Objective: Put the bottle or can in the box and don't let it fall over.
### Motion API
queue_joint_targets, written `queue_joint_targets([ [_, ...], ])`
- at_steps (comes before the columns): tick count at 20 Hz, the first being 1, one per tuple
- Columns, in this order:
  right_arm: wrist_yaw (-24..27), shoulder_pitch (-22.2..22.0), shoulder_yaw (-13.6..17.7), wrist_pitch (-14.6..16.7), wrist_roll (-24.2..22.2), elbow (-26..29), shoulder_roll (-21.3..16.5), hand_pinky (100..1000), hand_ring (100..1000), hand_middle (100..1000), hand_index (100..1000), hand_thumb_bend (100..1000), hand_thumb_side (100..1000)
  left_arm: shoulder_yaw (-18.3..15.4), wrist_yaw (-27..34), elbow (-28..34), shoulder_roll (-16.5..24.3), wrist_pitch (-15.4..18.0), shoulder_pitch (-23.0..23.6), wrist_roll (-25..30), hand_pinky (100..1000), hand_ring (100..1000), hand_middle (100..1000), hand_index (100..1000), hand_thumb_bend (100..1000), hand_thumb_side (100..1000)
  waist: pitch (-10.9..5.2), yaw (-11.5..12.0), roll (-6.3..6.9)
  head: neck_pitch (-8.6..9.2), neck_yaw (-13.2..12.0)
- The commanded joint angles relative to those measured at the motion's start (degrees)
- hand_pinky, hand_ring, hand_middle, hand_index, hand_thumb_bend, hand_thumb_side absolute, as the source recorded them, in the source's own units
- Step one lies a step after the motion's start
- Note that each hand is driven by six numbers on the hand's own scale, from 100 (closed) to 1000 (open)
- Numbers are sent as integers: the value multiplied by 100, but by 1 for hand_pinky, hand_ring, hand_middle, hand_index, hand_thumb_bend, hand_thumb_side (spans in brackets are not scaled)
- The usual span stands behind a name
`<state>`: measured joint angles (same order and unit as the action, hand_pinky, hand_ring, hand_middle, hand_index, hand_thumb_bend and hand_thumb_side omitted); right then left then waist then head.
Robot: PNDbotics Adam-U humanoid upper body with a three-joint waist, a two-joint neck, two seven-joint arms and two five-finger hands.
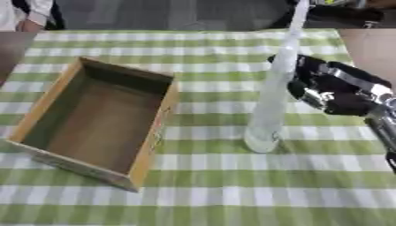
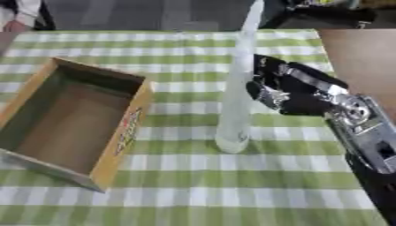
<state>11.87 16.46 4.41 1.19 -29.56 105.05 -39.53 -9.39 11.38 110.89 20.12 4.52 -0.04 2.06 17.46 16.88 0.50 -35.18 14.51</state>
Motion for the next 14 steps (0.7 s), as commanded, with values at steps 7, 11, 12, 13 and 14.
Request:
queue_joint_targets([
  [7, -99, 136, -17, -48, -42, -9, -163, 958, 1000, 1000, 1000, 100, 535, -30, 0, 80, 95, 1, -21, 30, 1000, 786, 968, 848, 102, 865, -57, 18, -27, 48, 6],
  [11, -199, 130, -25, -88, -48, -18, -152, 956, 1000, 1000, 1000, 100, 537, -29, 1, 81, 94, 0, -25, 36, 1000, 786, 969, 848, 102, 865, -53, 19, -32, 45, 3],
  [12, -212, 127, -24, -94, -45, -17, -150, 955, 1000, 1000, 1000, 100, 536, -30, 2, 82, 94, 1, -25, 37, 1000, 786, 968, 848, 102, 864, -53, 19, -32, 44, 2],
  [13, -218, 123, -23, -97, -46, -15, -148, 955, 1000, 1000, 1000, 100, 536, -32, 3, 82, 95, 1, -25, 35, 1000, 786, 968, 848, 102, 864, -54, 18, -32, 43, 2],
  [14, -220, 121, -26, -98, -52, -12, -147, 955, 1000, 1000, 1000, 100, 537, -31, 4, 82, 97, 1, -26, 35, 1000, 786, 969, 848, 102, 864, -54, 17, -32, 43, 2],
])
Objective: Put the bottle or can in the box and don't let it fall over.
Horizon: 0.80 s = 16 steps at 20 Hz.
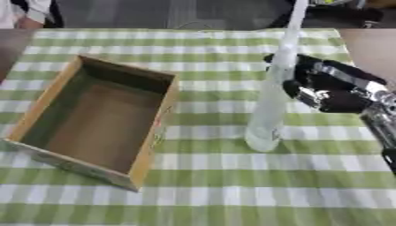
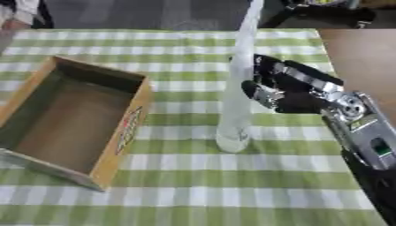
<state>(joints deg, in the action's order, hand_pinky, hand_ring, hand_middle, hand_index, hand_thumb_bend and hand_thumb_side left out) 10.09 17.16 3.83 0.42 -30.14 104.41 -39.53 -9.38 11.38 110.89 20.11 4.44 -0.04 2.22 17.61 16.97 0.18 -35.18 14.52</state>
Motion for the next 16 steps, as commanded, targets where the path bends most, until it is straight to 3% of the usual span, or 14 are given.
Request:
queue_joint_targets([
  [1, -42, 50, 25, -21, -5, 53, -145, 955, 1000, 1000, 1000, 100, 538, -29, 6, 82, 97, 9, -30, 22, 1000, 786, 969, 848, 103, 865, -70, 7, 0, 45, 2],
  [16, -13, 85, -73, -11, -313, 16, -108, 955, 1000, 1000, 1000, 100, 550, -29, 21, 83, 96, 11, -44, 31, 1000, 786, 969, 849, 102, 862, -74, 7, 11, 95, 25],
])
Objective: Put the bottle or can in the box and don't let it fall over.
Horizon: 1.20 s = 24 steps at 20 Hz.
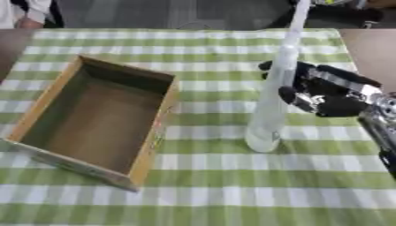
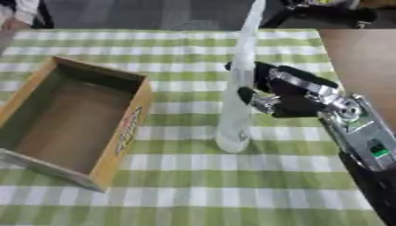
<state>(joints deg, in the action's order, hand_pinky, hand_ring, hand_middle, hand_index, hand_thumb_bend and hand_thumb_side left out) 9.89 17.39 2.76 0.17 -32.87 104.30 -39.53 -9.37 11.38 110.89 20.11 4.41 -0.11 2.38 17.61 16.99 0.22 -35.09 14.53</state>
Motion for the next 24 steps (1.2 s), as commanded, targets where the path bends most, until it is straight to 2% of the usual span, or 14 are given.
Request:
queue_joint_targets([
  [1, 13, 63, 33, 15, -45, 32, -107, 955, 1000, 1000, 1000, 100, 551, -28, 22, 83, 98, 13, -38, 17, 1000, 786, 969, 849, 102, 862, -74, 2, 7, 94, 38],
  [24, 249, 195, -122, 114, -464, 120, -37, 956, 1000, 1000, 1000, 100, 548, -27, 17, 82, 95, 14, -35, 28, 1000, 786, 968, 849, 100, 863, -66, 21, 1, 125, 32],
])
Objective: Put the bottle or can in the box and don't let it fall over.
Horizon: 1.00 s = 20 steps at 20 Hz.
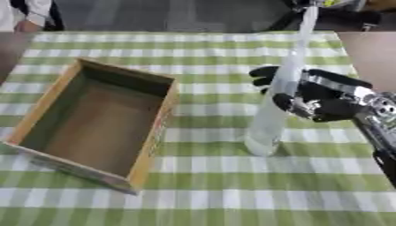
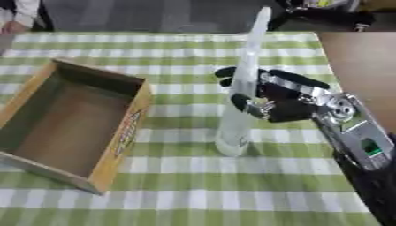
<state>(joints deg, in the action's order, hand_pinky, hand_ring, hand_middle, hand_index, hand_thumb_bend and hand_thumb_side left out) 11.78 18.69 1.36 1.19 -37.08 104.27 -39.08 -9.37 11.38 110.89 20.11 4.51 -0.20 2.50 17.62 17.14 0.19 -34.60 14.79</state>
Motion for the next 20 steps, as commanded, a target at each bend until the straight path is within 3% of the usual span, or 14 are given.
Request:
queue_joint_targets([
  [1, 58, 64, 6, 13, -57, 134, -73, 956, 1000, 1000, 1000, 100, 547, -27, 16, 81, 94, 5, -25, 16, 1000, 786, 968, 849, 100, 863, -65, 7, 4, 75, 5],
  [10, 39, 164, -135, -44, -140, 134, 50, 953, 1000, 1000, 1000, 100, 539, -20, 14, 78, 86, 2, -23, 28, 1000, 786, 969, 849, 101, 864, -57, 23, -2, 62, 11],
  [20, -339, 101, -195, 40, -15, 17, 167, 950, 1000, 1000, 1000, 100, 527, -19, 13, 78, 76, -1, -29, 34, 1000, 786, 969, 849, 101, 864, -48, 31, -5, 79, 9],
])
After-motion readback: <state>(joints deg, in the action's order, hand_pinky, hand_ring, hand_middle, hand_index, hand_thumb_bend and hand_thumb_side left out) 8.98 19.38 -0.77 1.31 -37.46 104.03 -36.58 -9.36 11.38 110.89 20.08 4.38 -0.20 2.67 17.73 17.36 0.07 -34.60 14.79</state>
